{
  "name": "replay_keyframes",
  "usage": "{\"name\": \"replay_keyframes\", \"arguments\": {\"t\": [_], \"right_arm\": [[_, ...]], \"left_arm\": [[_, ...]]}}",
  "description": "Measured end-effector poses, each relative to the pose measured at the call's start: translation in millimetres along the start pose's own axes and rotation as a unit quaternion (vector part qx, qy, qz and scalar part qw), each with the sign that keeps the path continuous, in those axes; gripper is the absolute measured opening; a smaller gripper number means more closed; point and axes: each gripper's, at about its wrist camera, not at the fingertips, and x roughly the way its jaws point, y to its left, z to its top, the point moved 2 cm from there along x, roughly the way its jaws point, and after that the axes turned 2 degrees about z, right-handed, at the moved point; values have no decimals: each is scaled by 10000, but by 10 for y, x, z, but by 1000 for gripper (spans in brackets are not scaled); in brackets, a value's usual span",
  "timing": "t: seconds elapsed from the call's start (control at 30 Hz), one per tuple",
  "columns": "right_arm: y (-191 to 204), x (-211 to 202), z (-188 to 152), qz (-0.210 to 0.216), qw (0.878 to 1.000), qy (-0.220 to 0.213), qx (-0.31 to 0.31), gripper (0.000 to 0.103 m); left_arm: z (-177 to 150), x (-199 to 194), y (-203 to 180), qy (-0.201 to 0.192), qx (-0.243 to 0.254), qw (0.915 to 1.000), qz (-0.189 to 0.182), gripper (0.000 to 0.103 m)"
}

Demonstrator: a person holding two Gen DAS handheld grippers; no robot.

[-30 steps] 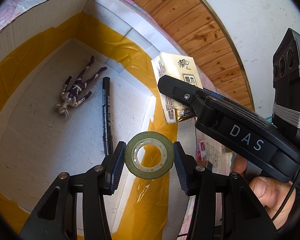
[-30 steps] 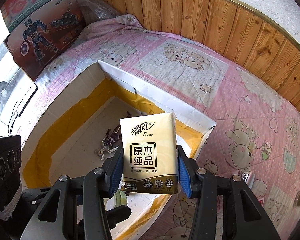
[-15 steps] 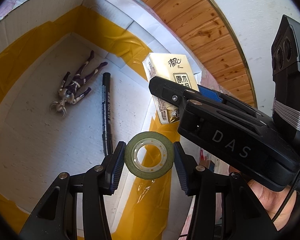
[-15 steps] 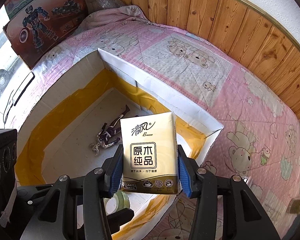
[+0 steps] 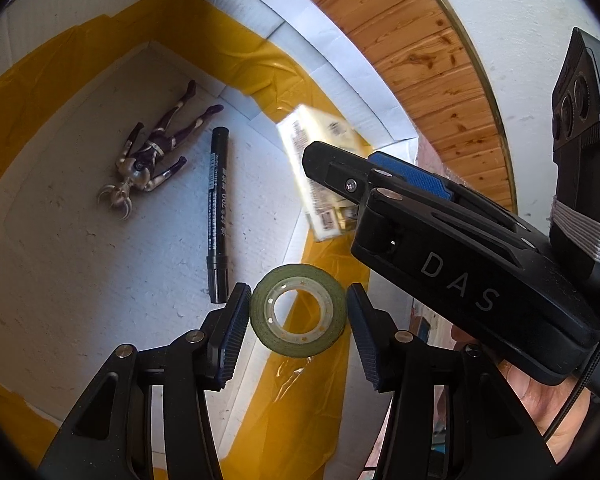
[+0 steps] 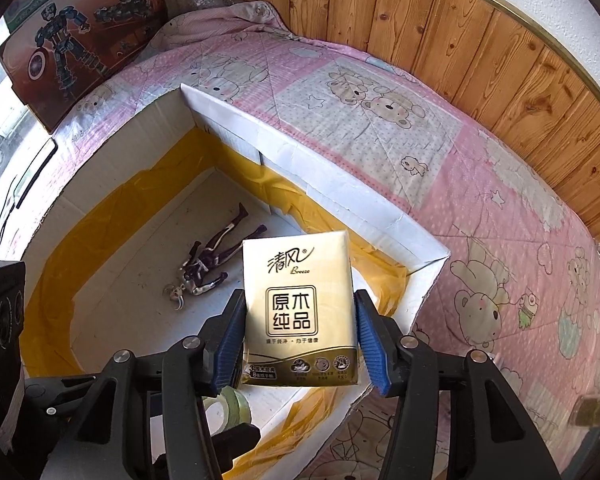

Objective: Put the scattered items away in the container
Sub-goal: 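Lower and release the tape roll with the left gripper while the right gripper releases the tissue pack, then lift both open grippers out of the box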

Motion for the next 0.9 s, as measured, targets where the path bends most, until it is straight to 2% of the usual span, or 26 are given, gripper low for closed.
{"name": "replay_keyframes", "arguments": {"t": [0.53, 0.9], "right_arm": [[37, -36, -24, 17, 10000, -12, 19, 58], [37, -181, -60, 199, 9995, -165, 169, 58]], "left_arm": [[14, 4, 7, 6, -43, 10000, -36, 56], [7, -59, 2, -52, 5, 10000, -41, 56]]}}
